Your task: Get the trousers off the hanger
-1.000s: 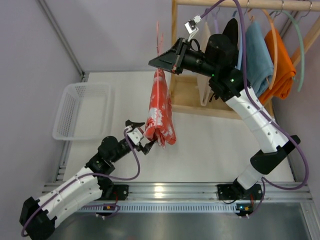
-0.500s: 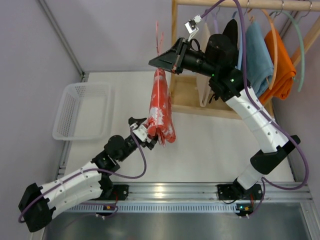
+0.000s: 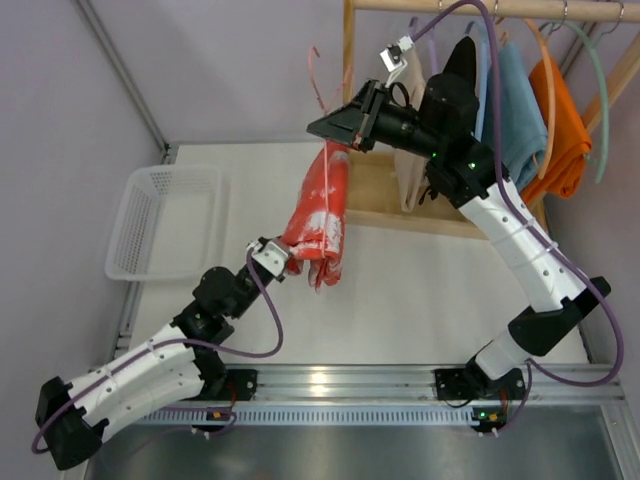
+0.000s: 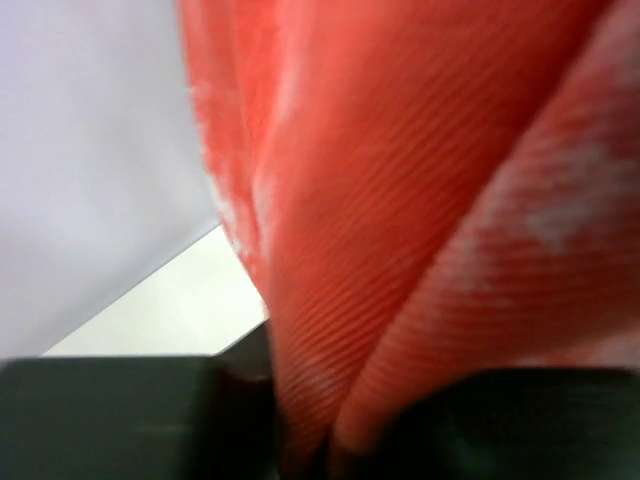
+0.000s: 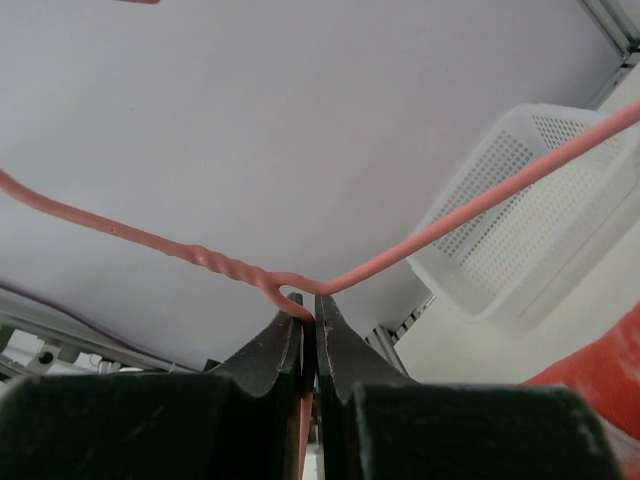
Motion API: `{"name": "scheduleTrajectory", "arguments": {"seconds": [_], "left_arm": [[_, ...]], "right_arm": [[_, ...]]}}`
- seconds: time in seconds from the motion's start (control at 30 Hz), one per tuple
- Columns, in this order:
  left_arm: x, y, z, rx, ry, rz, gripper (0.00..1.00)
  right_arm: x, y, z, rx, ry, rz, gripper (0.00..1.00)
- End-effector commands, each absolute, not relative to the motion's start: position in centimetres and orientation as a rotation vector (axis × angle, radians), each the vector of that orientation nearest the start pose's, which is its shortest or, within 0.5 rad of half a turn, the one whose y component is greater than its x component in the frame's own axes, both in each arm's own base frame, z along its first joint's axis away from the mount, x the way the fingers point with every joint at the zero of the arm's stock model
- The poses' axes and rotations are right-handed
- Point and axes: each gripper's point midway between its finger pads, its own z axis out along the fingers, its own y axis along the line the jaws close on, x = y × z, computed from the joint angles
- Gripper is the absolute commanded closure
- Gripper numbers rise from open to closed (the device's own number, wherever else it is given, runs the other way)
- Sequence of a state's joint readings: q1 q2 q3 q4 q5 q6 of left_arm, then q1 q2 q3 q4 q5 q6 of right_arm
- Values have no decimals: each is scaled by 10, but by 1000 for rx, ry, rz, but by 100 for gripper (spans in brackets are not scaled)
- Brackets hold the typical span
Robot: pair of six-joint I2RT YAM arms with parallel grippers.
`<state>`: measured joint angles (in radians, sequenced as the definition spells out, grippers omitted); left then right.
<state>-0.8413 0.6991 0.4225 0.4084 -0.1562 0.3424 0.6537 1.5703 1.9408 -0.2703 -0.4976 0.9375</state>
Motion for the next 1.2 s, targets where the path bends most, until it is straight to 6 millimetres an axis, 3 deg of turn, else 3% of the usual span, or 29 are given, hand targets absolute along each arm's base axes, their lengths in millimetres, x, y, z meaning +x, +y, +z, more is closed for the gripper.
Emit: {"name": "scheduleTrajectory", "arguments": {"seconds": [0.0,0.13,0.2,0.23,0.3,0.37,0.4,0.43,0.6,0.77,0.93,1.17], "left_arm": [[234,-199,357,553,1105,-346,97],[231,-191,392,454,1122,-412,100],[234,-188,397,420,1169,-417,100],[230,-185,416,373,1159,-460,100],[230,-184,425,347,1177,-489,100],[225,-181,451,293,1160,-550,100],[229,-183,452,288,1181,-555,100],[228,-176,471,249,1158,-569,100],[227,-166,518,161,1104,-626,100],[231,-141,579,45,1019,-614,100],[217,-119,642,-23,903,-622,100],[209,-97,690,-75,824,-557,100]], "right_arm": [[265,338,557,-271,1542,1610,100],[283,336,520,-242,1629,1554,100],[289,333,508,-242,1648,1521,100],[291,334,496,-240,1673,1509,100],[292,332,487,-249,1685,1488,100],[292,332,473,-255,1712,1473,100],[293,332,468,-256,1722,1468,100],[294,332,460,-257,1739,1460,100],[293,330,440,-282,1770,1422,100],[291,328,405,-310,1846,1364,100],[293,324,364,-310,1940,1290,100],[299,322,339,-311,1989,1237,100]]}}
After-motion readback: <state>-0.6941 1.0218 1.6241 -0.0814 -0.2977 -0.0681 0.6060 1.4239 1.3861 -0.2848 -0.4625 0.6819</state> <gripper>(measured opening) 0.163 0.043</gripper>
